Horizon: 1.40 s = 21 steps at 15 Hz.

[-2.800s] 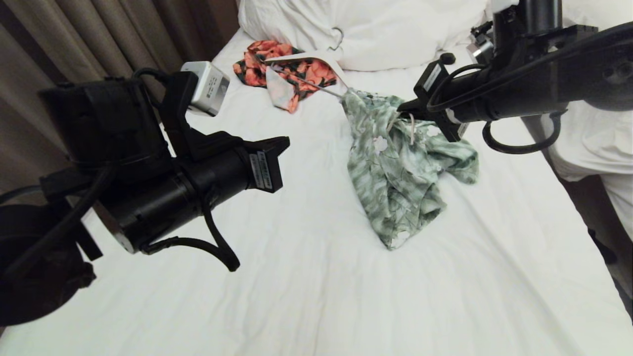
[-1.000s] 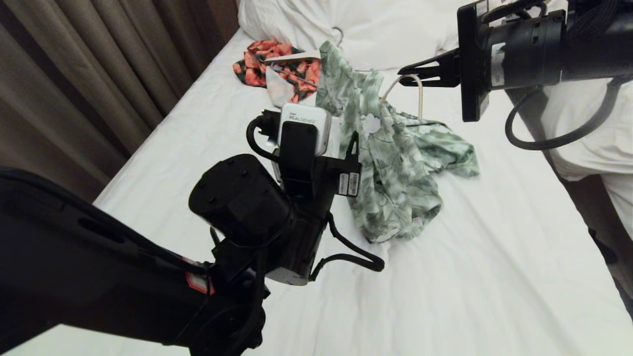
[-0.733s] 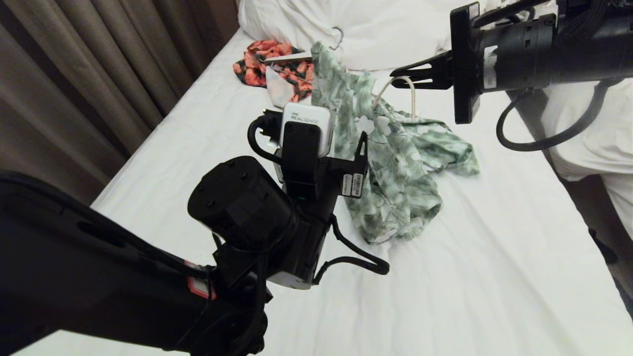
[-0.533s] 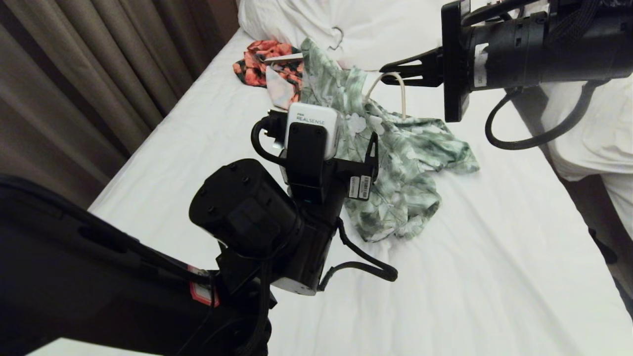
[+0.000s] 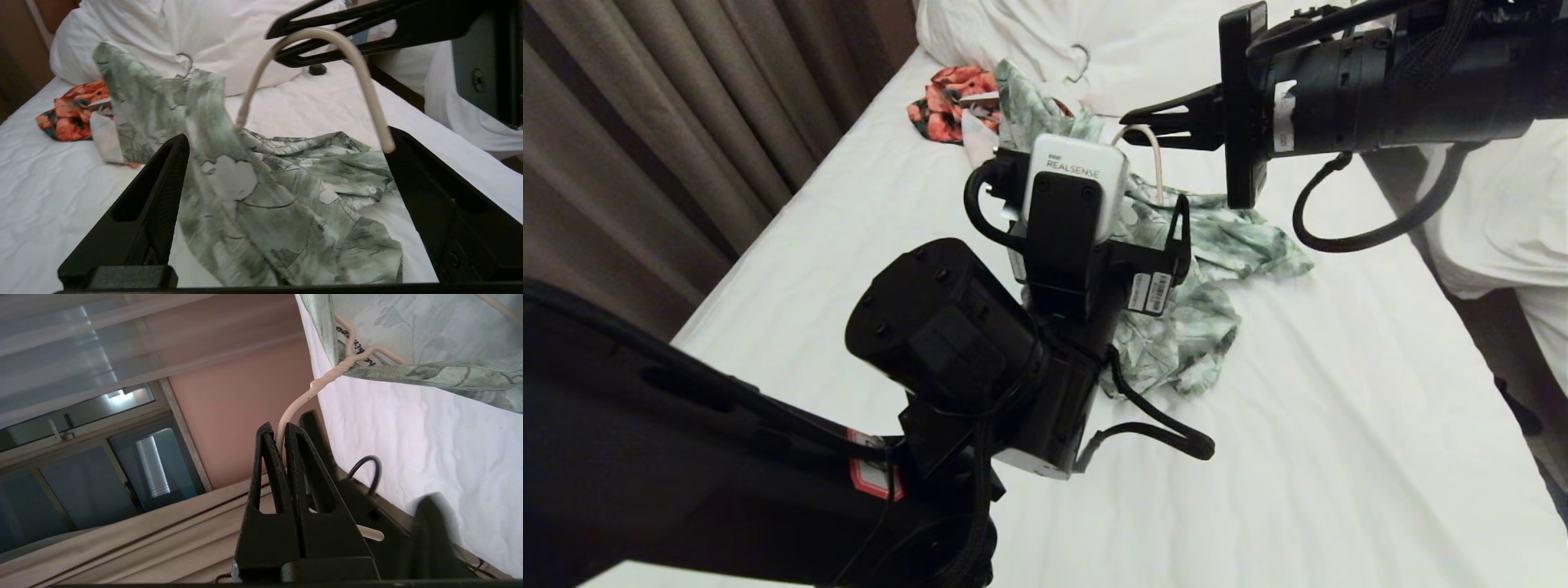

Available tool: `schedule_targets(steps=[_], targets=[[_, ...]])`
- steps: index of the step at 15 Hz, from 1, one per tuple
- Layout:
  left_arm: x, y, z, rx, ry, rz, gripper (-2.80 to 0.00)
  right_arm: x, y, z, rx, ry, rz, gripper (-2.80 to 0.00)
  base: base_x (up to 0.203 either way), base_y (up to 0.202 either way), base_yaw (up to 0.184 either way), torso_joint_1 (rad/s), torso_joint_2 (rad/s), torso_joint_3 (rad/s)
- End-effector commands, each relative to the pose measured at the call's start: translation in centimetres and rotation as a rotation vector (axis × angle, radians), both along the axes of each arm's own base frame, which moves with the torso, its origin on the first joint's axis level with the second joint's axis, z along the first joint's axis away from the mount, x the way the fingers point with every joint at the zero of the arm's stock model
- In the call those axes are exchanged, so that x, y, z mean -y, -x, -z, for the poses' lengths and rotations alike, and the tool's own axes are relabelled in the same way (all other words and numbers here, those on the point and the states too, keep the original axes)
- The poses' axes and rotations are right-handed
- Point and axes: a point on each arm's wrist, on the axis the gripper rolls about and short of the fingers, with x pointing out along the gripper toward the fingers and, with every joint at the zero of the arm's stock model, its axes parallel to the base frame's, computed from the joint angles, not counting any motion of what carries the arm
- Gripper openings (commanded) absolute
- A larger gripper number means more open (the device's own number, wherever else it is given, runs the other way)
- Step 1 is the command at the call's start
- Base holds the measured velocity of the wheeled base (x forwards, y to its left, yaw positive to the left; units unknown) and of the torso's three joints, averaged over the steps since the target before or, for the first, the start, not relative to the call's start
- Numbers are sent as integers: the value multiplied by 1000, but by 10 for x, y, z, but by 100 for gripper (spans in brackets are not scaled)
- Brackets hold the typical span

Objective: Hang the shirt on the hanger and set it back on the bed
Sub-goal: Take the clothes hanger out of the clothes

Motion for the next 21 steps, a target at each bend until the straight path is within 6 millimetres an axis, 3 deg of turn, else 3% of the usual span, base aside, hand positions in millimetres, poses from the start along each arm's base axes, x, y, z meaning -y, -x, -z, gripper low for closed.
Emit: schedule_targets(steps=[1, 6, 11, 15, 16, 17, 21], targets=[[6, -4, 3, 5, 3, 1, 0, 0, 1, -1, -6, -4, -4, -280, 0, 0, 0, 0, 0, 0], [19, -25, 8, 39, -11, -2, 0, 2, 3, -2, -7, -3, -1, -280, 0, 0, 0, 0, 0, 0], [14, -46, 1, 82, -2, -31, 0, 5, 4, -4, -4, -5, 4, -280, 0, 0, 0, 0, 0, 0], [11, -51, -6, 109, 2, -47, 0, 4, 2, -2, -7, -3, 6, -280, 0, 0, 0, 0, 0, 0], [11, -51, -6, 109, 2, -47, -54, 4, 2, -2, -8, -3, 6, -280, 0, 0, 0, 0, 0, 0], [12, -51, -7, 111, 2, -48, -280, 4, 2, -2, -7, -3, 6, -280, 0, 0, 0, 0, 0, 0], [13, -52, -8, 111, 3, -46, -280, 4, 2, -3, -3, -6, 6, -280, 0, 0, 0, 0, 0, 0]])
